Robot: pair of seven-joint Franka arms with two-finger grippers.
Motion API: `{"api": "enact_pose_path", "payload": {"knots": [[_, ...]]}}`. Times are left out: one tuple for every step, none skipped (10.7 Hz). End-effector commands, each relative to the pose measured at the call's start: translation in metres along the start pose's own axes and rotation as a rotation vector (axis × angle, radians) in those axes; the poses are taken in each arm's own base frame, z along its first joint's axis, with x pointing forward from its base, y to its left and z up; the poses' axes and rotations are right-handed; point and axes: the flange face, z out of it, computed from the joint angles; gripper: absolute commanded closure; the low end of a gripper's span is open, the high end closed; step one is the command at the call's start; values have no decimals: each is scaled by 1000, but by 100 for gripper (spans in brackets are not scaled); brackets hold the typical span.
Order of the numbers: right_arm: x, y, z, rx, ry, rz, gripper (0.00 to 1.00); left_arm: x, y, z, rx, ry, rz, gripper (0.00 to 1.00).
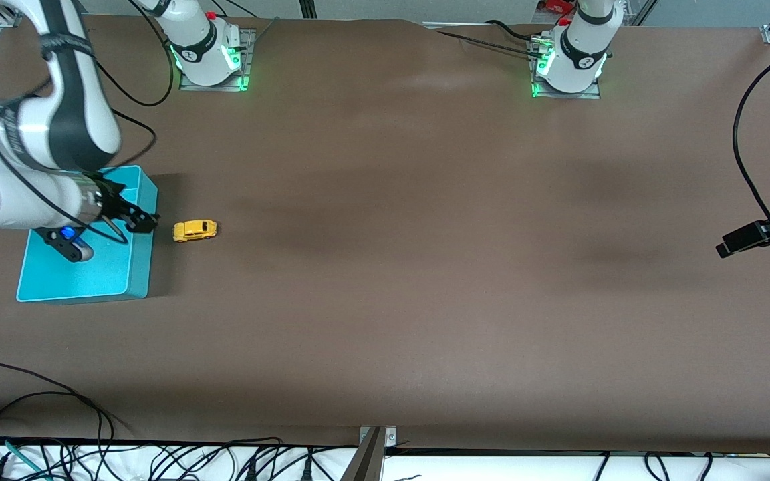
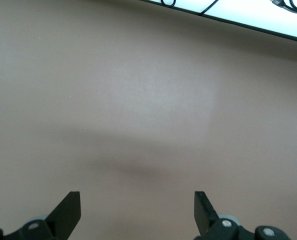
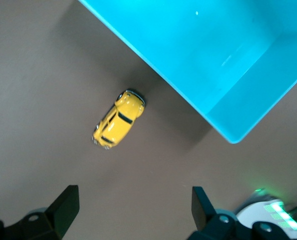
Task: Wind up and store yellow beetle car
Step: 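Reach the right gripper toward the car beside the teal box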
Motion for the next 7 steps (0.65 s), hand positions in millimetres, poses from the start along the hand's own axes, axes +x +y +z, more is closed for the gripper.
{"api": "enact_pose_path", "payload": {"knots": [[-7,1,45,81,48,294,0,-8,-1,-20,-21,12,37,0],[-10,1,66,122,65,393,0,-12,0,-32,-19,31,41,0],[-13,2,84,162,79,457,0,-16,1,-44,-21,49,43,0],[-16,5,101,198,88,527,0,-21,3,-56,-21,67,43,0],[-22,4,114,247,101,580,0,-25,7,-64,-23,79,51,0],[-32,1,130,255,106,581,2,-27,9,-70,-21,88,53,0],[-37,5,143,233,101,580,2,-32,10,-75,-20,91,56,0]]}}
